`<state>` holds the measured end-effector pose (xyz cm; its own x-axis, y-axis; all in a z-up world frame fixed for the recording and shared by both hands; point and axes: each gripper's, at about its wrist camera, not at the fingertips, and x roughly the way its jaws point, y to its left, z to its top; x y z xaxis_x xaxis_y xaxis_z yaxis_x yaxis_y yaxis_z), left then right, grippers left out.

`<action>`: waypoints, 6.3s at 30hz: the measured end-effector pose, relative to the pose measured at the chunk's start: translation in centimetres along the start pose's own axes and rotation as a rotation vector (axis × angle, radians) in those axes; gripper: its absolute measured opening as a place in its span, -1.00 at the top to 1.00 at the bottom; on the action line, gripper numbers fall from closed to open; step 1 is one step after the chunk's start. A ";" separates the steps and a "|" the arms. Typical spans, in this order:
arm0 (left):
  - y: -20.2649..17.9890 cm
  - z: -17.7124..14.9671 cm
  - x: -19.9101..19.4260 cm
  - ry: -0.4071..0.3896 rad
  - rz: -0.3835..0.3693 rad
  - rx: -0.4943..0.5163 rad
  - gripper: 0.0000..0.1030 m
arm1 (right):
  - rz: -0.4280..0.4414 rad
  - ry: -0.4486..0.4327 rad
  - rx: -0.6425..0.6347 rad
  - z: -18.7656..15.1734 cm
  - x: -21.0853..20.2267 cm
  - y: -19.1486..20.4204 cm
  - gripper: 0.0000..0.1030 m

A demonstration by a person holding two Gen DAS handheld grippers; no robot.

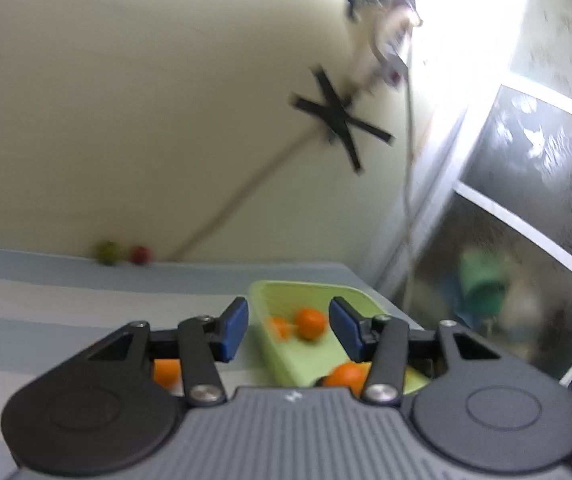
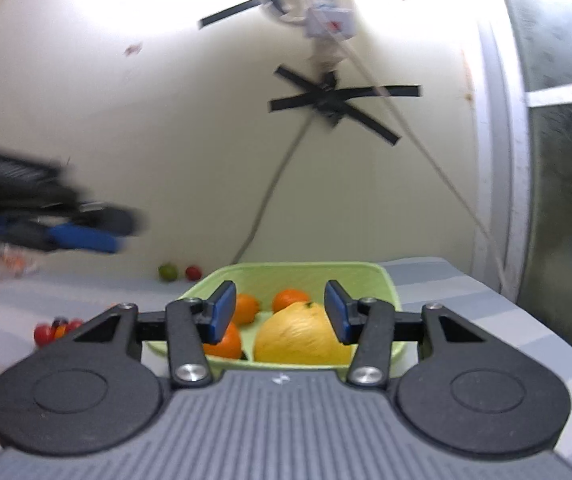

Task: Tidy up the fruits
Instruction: 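Lower the tomato and mandarin into the green basin and open both tools, then grasp an orange cherry tomato with the left tool while the right tool grasps a dark plum, then lower the tomato and plum into the green basin and open both tools, then grasp a red cherry tomato with the left tool while the right tool grasps an orange tomato, then lower both tomatoes into the green basin and open both tools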

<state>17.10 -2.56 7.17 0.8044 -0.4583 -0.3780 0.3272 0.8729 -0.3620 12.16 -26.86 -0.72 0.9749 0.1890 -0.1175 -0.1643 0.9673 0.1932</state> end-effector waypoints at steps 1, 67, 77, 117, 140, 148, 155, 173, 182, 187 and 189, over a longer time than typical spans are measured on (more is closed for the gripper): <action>1.0 -0.5 -1.5 -0.018 0.041 0.004 0.09 | -0.004 -0.012 0.021 0.0 -0.3 -0.3 0.05; 1.2 -10.9 -6.7 0.194 0.076 0.230 0.34 | 0.376 0.320 -0.325 -2.6 1.5 12.6 0.25; 2.2 -10.7 -6.8 0.181 0.073 0.166 0.43 | 0.295 0.392 -0.232 -2.7 3.4 11.2 0.52; 5.1 -2.7 -4.0 -0.011 0.122 -0.068 0.22 | 0.072 0.025 0.018 -1.0 0.1 0.6 0.37; 7.6 -6.7 -2.6 0.100 0.206 -0.010 0.15 | 0.374 0.260 -0.415 -1.7 4.0 15.5 0.37; 10.0 -6.7 -2.6 0.114 0.116 -0.140 0.44 | 0.415 0.334 -0.562 -2.9 8.5 18.3 0.18; 9.8 -6.8 -3.4 0.078 0.081 -0.129 0.45 | 0.384 0.329 -0.550 -2.8 8.9 18.1 0.45; 1.5 -9.3 -4.7 0.156 -0.134 0.024 0.45 | 0.247 0.196 -0.284 -2.7 -3.8 9.9 0.46; -3.5 -3.6 2.2 0.162 -0.138 0.073 0.44 | 0.055 0.092 -0.210 -0.7 -2.8 4.1 0.45; -4.5 -1.8 7.6 0.205 -0.106 0.054 0.44 | -0.032 0.065 -0.162 0.0 -1.2 0.9 0.45; -4.8 -1.6 9.2 0.222 -0.093 0.049 0.44 | -0.056 0.066 -0.157 0.2 -0.4 0.0 0.45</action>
<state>22.10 -11.24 4.09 0.6428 -0.5578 -0.5250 0.4224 0.8299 -0.3646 11.78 -26.95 -0.49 0.9721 0.1393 -0.1885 -0.1360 0.9902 0.0305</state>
